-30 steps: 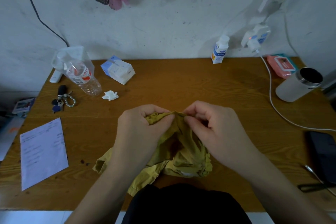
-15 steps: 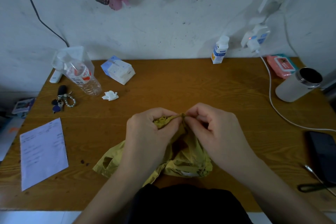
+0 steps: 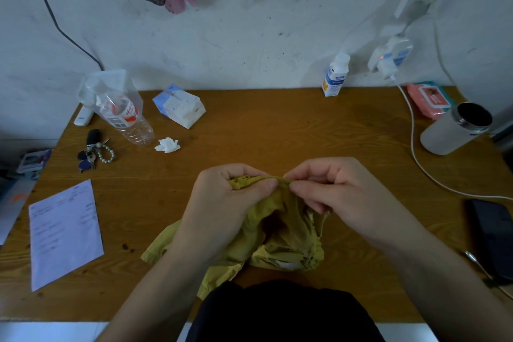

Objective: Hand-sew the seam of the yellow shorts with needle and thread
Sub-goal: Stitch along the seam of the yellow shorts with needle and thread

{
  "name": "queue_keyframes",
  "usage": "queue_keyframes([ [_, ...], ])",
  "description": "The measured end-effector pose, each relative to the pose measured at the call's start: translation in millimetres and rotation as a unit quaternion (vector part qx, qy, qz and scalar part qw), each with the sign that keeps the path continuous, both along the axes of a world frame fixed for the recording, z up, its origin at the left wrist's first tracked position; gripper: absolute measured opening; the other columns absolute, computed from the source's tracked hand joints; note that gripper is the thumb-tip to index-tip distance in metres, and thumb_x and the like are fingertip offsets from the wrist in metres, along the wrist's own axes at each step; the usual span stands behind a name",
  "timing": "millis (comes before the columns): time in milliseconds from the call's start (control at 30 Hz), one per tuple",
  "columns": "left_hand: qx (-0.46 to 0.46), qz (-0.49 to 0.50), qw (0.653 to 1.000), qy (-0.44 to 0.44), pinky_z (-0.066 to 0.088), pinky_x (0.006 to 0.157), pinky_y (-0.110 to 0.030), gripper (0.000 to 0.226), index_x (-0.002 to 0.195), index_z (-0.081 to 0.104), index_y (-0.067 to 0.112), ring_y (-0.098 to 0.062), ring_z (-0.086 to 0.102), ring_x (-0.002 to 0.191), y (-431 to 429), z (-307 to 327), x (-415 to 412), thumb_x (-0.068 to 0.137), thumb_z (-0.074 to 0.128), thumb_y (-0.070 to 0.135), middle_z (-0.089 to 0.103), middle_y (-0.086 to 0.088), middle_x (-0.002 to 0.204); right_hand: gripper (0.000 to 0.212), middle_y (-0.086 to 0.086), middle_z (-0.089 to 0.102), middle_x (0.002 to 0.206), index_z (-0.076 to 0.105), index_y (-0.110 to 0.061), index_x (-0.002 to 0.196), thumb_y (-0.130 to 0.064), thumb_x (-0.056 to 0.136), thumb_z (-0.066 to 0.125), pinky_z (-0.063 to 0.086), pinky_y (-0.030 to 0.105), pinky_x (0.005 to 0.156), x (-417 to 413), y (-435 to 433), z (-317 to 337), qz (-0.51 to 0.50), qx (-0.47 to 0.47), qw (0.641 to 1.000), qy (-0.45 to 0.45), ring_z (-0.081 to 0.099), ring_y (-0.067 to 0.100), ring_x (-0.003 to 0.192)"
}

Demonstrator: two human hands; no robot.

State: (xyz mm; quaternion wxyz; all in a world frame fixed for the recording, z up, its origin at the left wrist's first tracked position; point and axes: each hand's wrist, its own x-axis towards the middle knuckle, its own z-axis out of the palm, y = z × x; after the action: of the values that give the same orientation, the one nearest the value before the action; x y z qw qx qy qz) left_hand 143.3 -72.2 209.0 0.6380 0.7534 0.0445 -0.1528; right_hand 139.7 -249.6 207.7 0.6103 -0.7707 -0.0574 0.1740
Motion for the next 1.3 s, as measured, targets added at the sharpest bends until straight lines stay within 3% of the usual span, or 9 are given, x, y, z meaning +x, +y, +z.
queue_keyframes([
  [200, -0.161, -0.047, 0.973, 0.157, 0.055, 0.054, -0.025, 0.019, 0.069, 0.075, 0.01, -0.02, 0.069, 0.058, 4.0, 1.6, 6.8, 0.053, 0.076, 0.02, 0.071, -0.012, 0.065, 0.01, -0.006, 0.048, 0.045, 0.074, -0.014, 0.083, -0.013, 0.08, 0.064, 0.037, 0.016, 0.047, 5.3, -9.5, -4.5, 0.032, 0.106, 0.988, 0.103, 0.04, 0.005, 0.042],
  [400, -0.203, -0.055, 0.955, 0.21, 0.055, 0.051, -0.026, 0.012, 0.066, 0.075, 0.008, -0.02, 0.069, 0.056, 3.3, -1.6, 9.6, 0.055, 0.074, 0.013, 0.071, -0.011, 0.063, 0.013, -0.006, 0.045, 0.043, 0.074, -0.011, 0.08, -0.013, 0.073, 0.063, 0.038, 0.017, 0.047, 5.4, -12.1, -10.7, 0.036, 0.164, 0.976, 0.139, 0.038, 0.004, 0.04],
  [767, -0.247, -0.066, 0.932, 0.258, 0.057, 0.053, -0.026, 0.013, 0.071, 0.073, 0.0, -0.021, 0.069, 0.055, -3.8, -11.4, 5.5, 0.06, 0.071, 0.006, 0.071, -0.014, 0.065, 0.01, -0.008, 0.049, 0.052, 0.061, -0.01, 0.079, -0.014, 0.087, 0.057, 0.037, 0.012, 0.051, 1.4, -9.7, -12.6, 0.067, 0.08, 0.994, 0.027, 0.043, 0.004, 0.049],
  [867, -0.256, -0.066, 0.926, 0.271, 0.058, 0.054, -0.027, 0.013, 0.071, 0.073, 0.0, -0.021, 0.069, 0.056, -6.2, -14.7, 3.3, 0.059, 0.071, 0.006, 0.07, -0.015, 0.066, 0.013, -0.009, 0.05, 0.052, 0.055, -0.011, 0.082, -0.023, 0.081, 0.06, 0.037, 0.011, 0.05, 1.0, -8.1, -16.5, 0.066, 0.111, 0.991, 0.033, 0.044, 0.003, 0.049],
  [1033, -0.289, -0.06, 0.916, 0.272, 0.059, 0.06, -0.031, 0.015, 0.073, 0.072, 0.0, -0.024, 0.069, 0.06, -4.5, -18.2, 1.3, 0.06, 0.071, 0.007, 0.07, -0.017, 0.069, 0.008, -0.01, 0.048, 0.049, 0.051, -0.011, 0.085, -0.017, 0.084, 0.057, 0.037, 0.011, 0.049, 1.0, -6.0, -24.9, 0.054, 0.18, 0.98, 0.058, 0.043, 0.002, 0.047],
  [1133, -0.272, -0.064, 0.921, 0.271, 0.059, 0.071, -0.036, 0.025, 0.082, 0.071, -0.004, -0.028, 0.069, 0.068, -4.1, -19.1, 1.0, 0.06, 0.073, 0.008, 0.069, -0.021, 0.079, 0.005, -0.011, 0.049, 0.049, 0.052, -0.013, 0.086, -0.017, 0.086, 0.055, 0.037, 0.011, 0.05, 1.2, -2.8, -25.5, 0.062, 0.19, 0.978, 0.059, 0.043, 0.002, 0.047],
  [1300, -0.259, -0.032, 0.932, 0.252, 0.059, 0.058, -0.031, 0.012, 0.07, 0.074, 0.002, -0.025, 0.069, 0.057, -0.8, -13.9, 2.5, 0.059, 0.072, 0.007, 0.07, -0.017, 0.067, 0.018, -0.011, 0.059, 0.066, 0.058, -0.019, 0.092, -0.035, 0.085, 0.056, 0.041, 0.012, 0.052, -0.7, 1.0, -18.3, 0.043, 0.067, 0.996, -0.028, 0.052, 0.001, 0.055],
])
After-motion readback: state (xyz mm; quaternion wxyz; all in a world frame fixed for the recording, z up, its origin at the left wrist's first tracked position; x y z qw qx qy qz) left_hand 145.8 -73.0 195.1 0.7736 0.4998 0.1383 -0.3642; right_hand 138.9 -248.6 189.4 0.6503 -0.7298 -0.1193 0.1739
